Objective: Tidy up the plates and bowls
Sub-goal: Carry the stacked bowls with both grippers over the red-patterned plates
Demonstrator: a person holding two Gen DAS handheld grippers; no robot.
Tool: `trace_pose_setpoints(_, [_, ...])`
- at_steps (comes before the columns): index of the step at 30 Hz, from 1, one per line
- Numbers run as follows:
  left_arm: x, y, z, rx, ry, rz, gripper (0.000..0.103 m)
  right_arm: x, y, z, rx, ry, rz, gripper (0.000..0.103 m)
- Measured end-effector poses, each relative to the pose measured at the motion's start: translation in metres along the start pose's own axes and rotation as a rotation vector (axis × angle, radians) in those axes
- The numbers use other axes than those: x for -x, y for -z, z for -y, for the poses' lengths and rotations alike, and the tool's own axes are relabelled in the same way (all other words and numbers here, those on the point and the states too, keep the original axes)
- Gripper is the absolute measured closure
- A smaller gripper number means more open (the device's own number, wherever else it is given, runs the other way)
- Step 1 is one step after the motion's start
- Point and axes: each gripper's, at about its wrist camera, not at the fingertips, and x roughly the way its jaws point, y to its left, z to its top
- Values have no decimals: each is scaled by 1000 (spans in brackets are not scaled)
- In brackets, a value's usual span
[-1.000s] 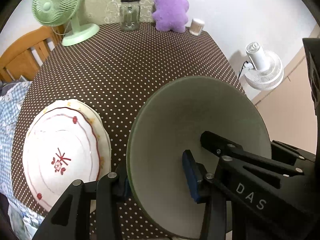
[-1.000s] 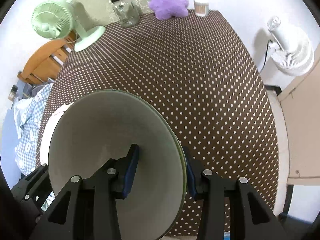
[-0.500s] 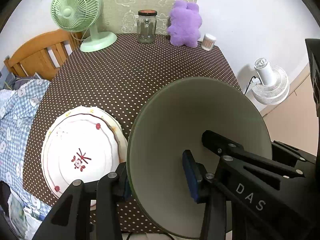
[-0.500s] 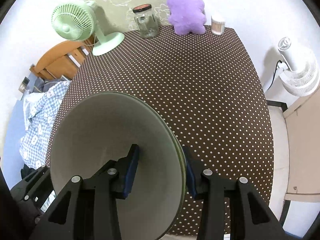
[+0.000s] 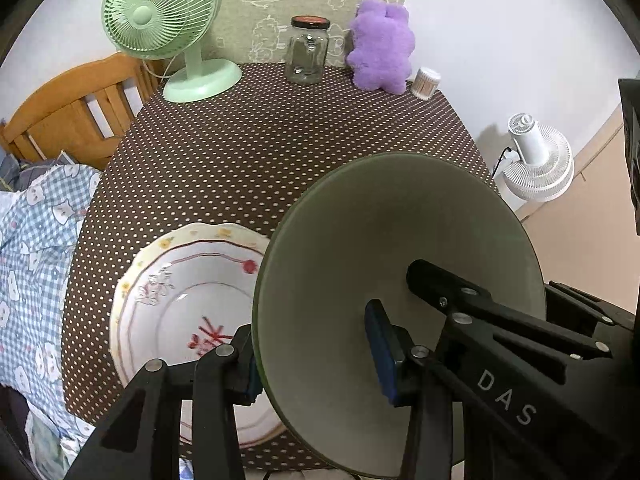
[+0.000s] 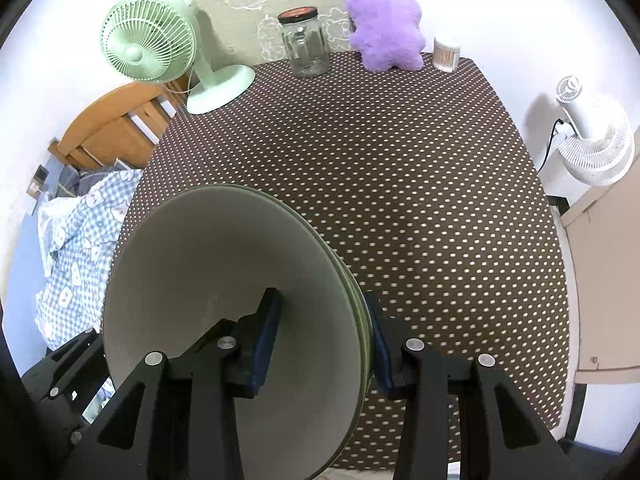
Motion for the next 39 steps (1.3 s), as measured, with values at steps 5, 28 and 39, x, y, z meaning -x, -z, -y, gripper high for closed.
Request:
trace_pose_setpoints(5, [1,-2,-25,-4,4,-11,60,-8,0,-26,-11,5,-6,58])
trace_pose_setpoints(28, [-22,6,-120,-21,18,-110,61,-64,3,-111,-77,20,-83,58])
trace_pose_setpoints(39, [-24,5,-129,-43,16,-99,61,-77,0,-124,-68,55,-88,57])
